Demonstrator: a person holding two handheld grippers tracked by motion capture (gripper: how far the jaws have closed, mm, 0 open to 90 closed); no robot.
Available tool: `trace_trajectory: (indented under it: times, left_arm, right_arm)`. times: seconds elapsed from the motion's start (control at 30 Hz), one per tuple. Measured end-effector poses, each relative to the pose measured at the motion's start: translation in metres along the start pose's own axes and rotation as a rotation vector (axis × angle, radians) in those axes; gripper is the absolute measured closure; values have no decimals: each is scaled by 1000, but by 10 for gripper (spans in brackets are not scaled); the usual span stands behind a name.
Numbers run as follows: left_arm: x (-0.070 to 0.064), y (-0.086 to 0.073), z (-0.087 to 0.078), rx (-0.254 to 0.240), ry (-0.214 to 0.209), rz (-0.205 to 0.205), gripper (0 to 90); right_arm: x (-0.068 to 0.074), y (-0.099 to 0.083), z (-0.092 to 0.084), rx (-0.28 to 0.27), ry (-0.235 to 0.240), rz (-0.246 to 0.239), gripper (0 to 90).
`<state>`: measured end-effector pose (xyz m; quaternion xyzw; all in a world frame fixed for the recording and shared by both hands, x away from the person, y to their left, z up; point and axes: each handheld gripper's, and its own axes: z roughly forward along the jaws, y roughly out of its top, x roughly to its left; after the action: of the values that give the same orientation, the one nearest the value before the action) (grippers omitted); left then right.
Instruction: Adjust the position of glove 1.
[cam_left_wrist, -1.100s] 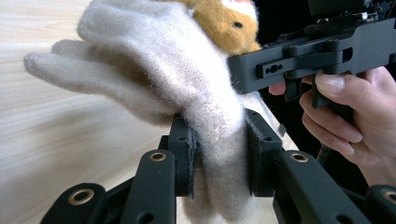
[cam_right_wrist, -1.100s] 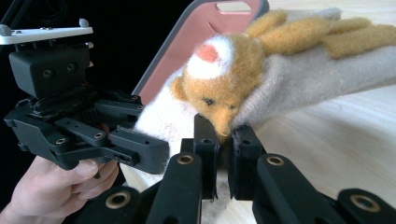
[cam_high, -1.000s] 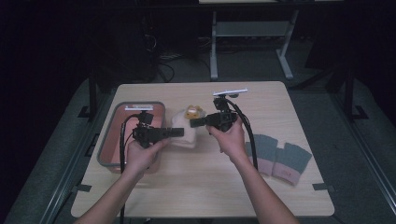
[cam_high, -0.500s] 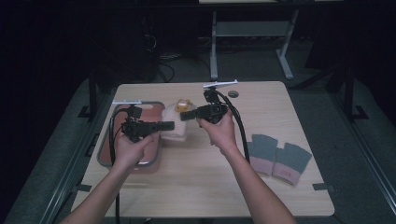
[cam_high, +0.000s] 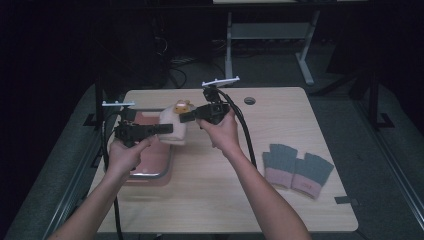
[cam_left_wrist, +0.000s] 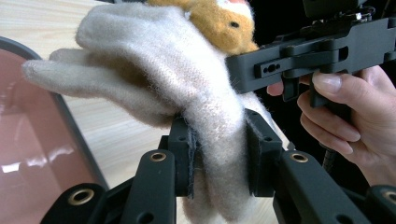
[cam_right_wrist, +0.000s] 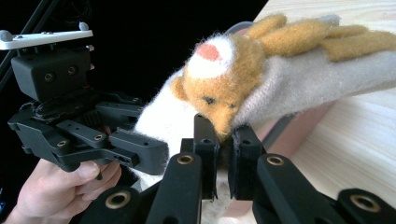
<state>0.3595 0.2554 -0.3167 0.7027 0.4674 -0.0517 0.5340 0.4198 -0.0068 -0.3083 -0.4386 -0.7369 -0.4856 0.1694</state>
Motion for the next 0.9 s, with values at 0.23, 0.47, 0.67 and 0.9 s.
trace_trajectory:
  times: [0.23,0.47,0.67,0.9]
  left_arm:
    - [6,3,-13,-15,10,-13,681]
    - [11,5,-26,-18,24,-14,681]
    - [16,5,-38,-28,39,-17,681]
    - [26,2,-50,-30,59,-26,681]
  right_arm:
    - [8,9,11,8,15,-10,835]
    - [13,15,23,18,33,-15,835]
    - [19,20,34,23,47,-26,836]
    - [22,22,51,37,69,-19,835]
